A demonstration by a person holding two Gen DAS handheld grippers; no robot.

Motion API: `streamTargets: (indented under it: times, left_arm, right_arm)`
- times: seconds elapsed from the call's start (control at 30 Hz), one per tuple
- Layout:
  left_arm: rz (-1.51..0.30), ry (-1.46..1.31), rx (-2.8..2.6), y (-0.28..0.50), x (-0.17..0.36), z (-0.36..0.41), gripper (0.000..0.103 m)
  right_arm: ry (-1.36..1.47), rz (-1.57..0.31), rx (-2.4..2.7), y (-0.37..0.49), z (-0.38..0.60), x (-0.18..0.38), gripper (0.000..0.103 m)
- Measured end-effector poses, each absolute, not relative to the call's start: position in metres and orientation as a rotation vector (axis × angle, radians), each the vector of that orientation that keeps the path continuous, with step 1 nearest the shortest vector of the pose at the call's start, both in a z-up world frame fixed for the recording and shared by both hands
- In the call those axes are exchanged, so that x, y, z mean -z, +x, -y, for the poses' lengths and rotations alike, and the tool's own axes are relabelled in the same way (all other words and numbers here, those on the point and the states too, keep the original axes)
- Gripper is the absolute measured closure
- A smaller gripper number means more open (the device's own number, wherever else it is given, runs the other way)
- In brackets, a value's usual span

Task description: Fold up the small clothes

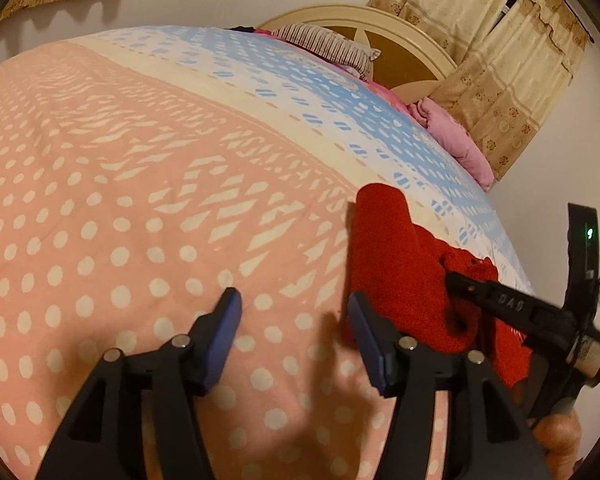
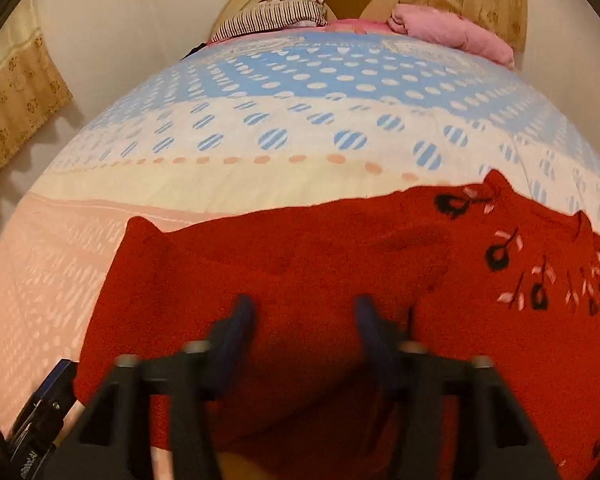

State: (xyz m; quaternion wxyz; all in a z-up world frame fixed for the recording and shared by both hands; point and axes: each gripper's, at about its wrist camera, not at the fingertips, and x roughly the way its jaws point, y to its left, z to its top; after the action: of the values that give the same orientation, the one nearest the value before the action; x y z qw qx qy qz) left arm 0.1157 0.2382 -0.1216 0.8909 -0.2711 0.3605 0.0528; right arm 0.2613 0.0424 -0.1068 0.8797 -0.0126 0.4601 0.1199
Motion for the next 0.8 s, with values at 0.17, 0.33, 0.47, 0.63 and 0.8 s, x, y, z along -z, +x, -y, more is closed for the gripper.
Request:
streamTargets:
  times: [0.17,0.33,0.47,0.63,0.8]
  left_arm:
    - [-0.753,-0.548,-0.111,0.116,0.120,-0.235,0.041]
    - [-0.755,-0.535,-0.117,0.118,0.119,-0.233,0.041]
    - [-0.761,-0.514,-0.130,0.120,0.119,-0.229,0.040]
    - [-0.768,-0.493,-0.142,0.122,0.119,-0.228,0.040]
    - [-0.774,-0.476,-0.151,0.123,0.120,-0.227,0.040]
  right_arm:
    - [0.086,-0.953,-0.311,0.262,-0.024,0.089,0.095]
    - [0.139,-0.810,-0.387,0.252,-0.012,0.034,0.096]
    - [0.179,-0.698,-0.408,0.235,0.017,-0.016,0.100]
    - [0.209,-0.576,-0.366,0.216,0.066,-0.056,0.103]
    - [0.277,-0.630,-0.362,0.211,0.097,-0.044,0.102]
